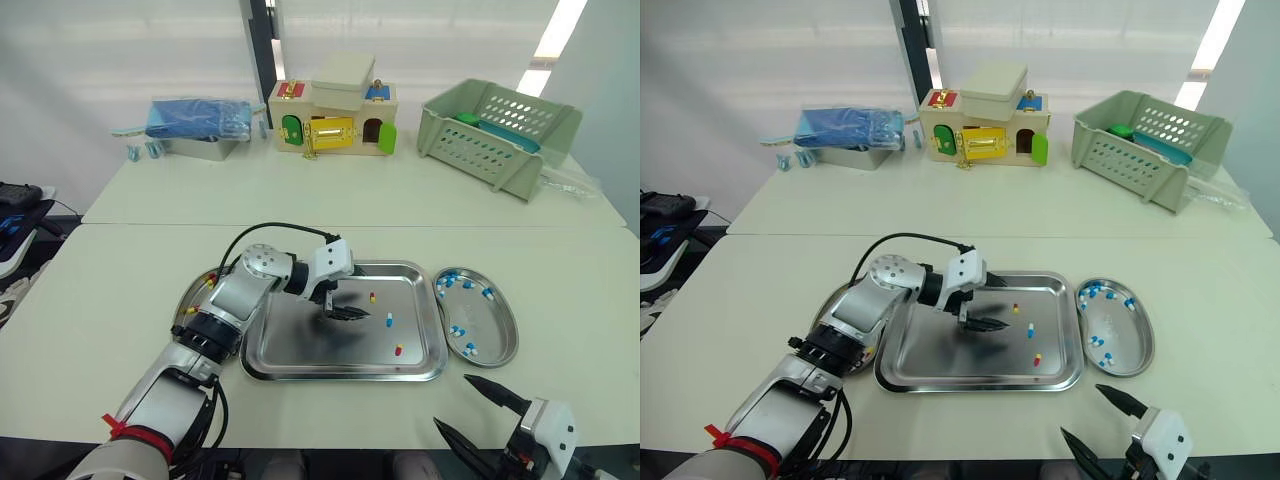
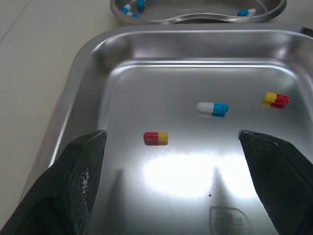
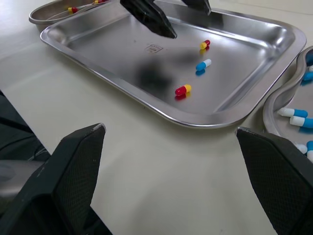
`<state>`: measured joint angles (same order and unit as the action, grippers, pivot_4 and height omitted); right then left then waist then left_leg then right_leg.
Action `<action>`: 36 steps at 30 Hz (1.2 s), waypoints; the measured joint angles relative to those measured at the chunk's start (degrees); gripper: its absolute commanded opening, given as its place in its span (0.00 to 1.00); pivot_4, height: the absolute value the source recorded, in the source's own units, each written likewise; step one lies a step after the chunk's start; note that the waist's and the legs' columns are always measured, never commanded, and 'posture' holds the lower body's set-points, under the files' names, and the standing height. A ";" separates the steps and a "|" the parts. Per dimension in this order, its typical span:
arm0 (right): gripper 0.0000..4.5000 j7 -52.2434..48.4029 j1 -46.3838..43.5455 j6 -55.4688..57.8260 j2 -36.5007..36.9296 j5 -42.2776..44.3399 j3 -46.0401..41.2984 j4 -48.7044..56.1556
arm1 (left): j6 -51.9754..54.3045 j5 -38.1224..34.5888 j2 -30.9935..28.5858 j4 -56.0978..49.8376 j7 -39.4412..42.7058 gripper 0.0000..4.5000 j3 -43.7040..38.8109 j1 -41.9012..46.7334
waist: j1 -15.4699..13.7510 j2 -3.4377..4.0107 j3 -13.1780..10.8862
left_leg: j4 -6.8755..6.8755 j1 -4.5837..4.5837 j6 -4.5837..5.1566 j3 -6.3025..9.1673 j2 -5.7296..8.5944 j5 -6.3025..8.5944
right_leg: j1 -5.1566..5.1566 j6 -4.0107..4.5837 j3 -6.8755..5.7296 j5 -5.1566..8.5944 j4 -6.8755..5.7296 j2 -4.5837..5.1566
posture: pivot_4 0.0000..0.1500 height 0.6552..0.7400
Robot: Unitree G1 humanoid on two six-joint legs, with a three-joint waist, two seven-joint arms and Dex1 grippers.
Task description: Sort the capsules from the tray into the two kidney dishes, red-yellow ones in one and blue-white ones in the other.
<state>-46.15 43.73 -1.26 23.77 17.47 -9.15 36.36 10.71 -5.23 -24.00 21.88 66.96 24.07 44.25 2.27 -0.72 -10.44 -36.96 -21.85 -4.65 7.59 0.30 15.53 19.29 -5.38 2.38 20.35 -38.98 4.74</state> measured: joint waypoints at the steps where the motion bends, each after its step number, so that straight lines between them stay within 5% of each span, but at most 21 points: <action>1: 1.00 0.45 -0.06 0.02 0.01 -0.04 0.08 0.00 | -0.37 0.69 0.47 1.31 -0.02 0.99 0.28 0.43 | -0.07 -0.01 -0.01 | 0.00 -0.01 0.00 0.00 0.01 0.00 | 0.00 0.00 0.00 0.00 0.00 0.00 | 1.00 1.00; 15: 1.00 3.55 0.17 -0.87 0.14 -0.64 1.63 -0.27 | -4.60 6.15 6.45 11.78 0.07 0.99 0.39 4.59 | -0.39 -0.02 -0.01 | -0.01 -0.01 0.00 -0.01 0.02 0.00 | 0.00 0.00 0.00 0.00 0.01 0.01 | 1.00 1.00; 18: 1.00 4.00 0.21 -0.88 0.14 -0.75 2.09 -0.27 | -4.59 6.59 7.24 12.21 0.00 0.87 0.38 4.86 | -0.37 -0.02 -0.01 | -0.01 -0.01 0.00 0.00 0.02 0.00 | 0.00 -0.01 0.00 0.00 0.01 0.01 | 1.00 1.00; 29: 1.00 5.22 0.62 -0.89 0.55 -0.97 2.64 -0.22 | -3.71 8.03 7.94 12.44 -0.04 0.11 0.35 5.35 | -0.35 -0.02 -0.01 | -0.01 0.00 0.00 0.00 0.01 0.00 | -0.01 -0.01 0.00 0.00 0.01 0.01 | 1.00 1.00; 36: 1.00 6.13 0.04 -0.40 1.26 -0.95 2.78 0.61 | -3.50 8.22 7.55 11.89 0.09 0.11 0.31 5.26 | -0.34 -0.02 -0.01 | -0.02 0.00 0.00 0.00 0.01 0.00 | -0.01 -0.01 0.00 0.00 0.00 0.01 | 1.00 1.00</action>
<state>-40.03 43.76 -1.67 25.04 16.53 -6.36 36.97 7.21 3.00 -16.45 33.77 67.05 24.38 49.52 1.93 -0.74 -10.45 -36.98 -21.84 -4.65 7.59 0.32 15.53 19.28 -5.39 2.38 20.35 -38.98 4.75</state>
